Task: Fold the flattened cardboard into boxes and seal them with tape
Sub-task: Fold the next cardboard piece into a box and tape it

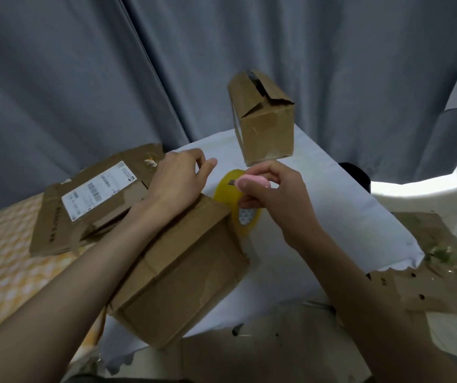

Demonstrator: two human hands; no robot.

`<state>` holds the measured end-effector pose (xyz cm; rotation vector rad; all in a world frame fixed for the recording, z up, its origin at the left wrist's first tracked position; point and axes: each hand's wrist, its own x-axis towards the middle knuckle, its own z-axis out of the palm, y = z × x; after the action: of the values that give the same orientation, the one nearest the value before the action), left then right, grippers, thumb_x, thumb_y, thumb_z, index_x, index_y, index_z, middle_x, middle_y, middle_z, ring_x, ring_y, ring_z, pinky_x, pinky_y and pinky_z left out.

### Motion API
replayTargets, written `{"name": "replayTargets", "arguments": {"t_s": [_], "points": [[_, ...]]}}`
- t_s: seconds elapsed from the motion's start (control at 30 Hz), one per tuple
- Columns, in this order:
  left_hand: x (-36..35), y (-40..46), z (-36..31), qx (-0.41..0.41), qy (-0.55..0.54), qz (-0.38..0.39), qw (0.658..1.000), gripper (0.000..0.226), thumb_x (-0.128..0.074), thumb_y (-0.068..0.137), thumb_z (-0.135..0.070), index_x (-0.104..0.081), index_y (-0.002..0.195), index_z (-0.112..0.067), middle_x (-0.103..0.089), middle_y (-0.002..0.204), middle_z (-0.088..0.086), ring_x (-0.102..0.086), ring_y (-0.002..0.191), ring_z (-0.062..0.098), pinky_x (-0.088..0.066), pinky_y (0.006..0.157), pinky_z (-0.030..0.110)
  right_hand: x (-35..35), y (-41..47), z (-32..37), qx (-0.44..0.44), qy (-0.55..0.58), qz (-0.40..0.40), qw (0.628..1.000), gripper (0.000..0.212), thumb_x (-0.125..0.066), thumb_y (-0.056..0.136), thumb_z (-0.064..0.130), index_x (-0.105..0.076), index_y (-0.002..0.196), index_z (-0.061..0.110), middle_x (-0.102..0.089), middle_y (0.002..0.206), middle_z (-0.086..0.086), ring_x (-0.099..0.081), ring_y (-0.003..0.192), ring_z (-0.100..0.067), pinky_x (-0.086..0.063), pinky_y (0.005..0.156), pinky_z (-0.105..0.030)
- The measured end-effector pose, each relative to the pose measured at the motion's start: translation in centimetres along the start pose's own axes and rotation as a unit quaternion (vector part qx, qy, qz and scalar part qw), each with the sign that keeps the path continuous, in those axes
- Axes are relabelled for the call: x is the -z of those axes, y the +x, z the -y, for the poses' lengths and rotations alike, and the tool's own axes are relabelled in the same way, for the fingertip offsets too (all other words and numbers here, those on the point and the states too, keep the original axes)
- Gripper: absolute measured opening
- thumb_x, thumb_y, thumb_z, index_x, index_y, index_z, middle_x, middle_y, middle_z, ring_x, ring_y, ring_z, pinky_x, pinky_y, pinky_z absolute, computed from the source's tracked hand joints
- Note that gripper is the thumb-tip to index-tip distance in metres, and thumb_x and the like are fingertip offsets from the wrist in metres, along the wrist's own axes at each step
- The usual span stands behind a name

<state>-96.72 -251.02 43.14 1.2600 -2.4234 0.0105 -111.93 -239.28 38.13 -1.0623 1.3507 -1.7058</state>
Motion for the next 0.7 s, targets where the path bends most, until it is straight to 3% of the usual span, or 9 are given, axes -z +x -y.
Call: {"name": "replayTargets", "arguments": {"t_s": [0.17,0.3,0.43,0.57,0.7], "points": [[0.9,0.6,-1.2,0.023,-0.049,0.088,0.995,0.04,-0.057,0.09,-0.059,-0.074,0.073,-0.028,-0.053,0.055,-0.007,-0.047,0.055,0.01,-0.03,0.051,0.029,-0.3,-0.1,0.3,0.033,-0.067,0.017,0.997,0.013,-0.072,0.089,0.015,-0.074,0.099,0.008,-0.073,0.088,0.001,-0.074,0.078,-0.016,-0.062,0.076,-0.043],[1.4,0.6,-0.6,0.054,-0.132,0.159,0.977,0.043,-0.066,0.068,-0.07,-0.081,0.08,-0.032,-0.074,0.075,-0.009,-0.061,0.07,0.015,-0.051,0.063,0.04,-0.4,0.2,0.3,0.07,-0.176,0.01,0.982,0.023,-0.075,0.086,0.022,-0.073,0.106,0.01,-0.072,0.096,-0.001,-0.069,0.085,-0.015,-0.061,0.082,-0.036],[1.2,1.4,-0.4,0.058,-0.151,0.224,0.961,0.024,-0.076,0.075,-0.052,-0.082,0.078,-0.029,-0.075,0.074,0.001,-0.056,0.068,0.019,-0.044,0.062,0.039,-0.7,0.4,0.4,0.065,-0.192,0.004,0.979,0.022,-0.079,0.083,0.027,-0.069,0.097,0.013,-0.063,0.076,0.011,-0.065,0.068,-0.002,-0.058,0.071,-0.019],[0.8,2.0,0.0,0.069,-0.148,0.279,0.946,0.024,-0.074,0.079,-0.049,-0.082,0.087,-0.027,-0.077,0.092,-0.001,-0.068,0.093,0.022,-0.054,0.086,0.042,-1.2,0.4,0.3,0.075,-0.204,-0.008,0.976,0.018,-0.08,0.082,0.025,-0.071,0.092,0.013,-0.068,0.079,0.002,-0.067,0.075,-0.011,-0.059,0.073,-0.025],[0.5,2.3,0.3,0.063,-0.164,0.317,0.932,0.027,-0.068,0.085,-0.045,-0.081,0.096,-0.024,-0.077,0.096,-0.008,-0.068,0.097,0.016,-0.055,0.094,0.036,-1.6,0.5,0.3,0.064,-0.197,-0.007,0.978,0.015,-0.079,0.083,0.024,-0.072,0.091,0.014,-0.065,0.077,0.007,-0.068,0.076,-0.013,-0.06,0.073,-0.029]]}}
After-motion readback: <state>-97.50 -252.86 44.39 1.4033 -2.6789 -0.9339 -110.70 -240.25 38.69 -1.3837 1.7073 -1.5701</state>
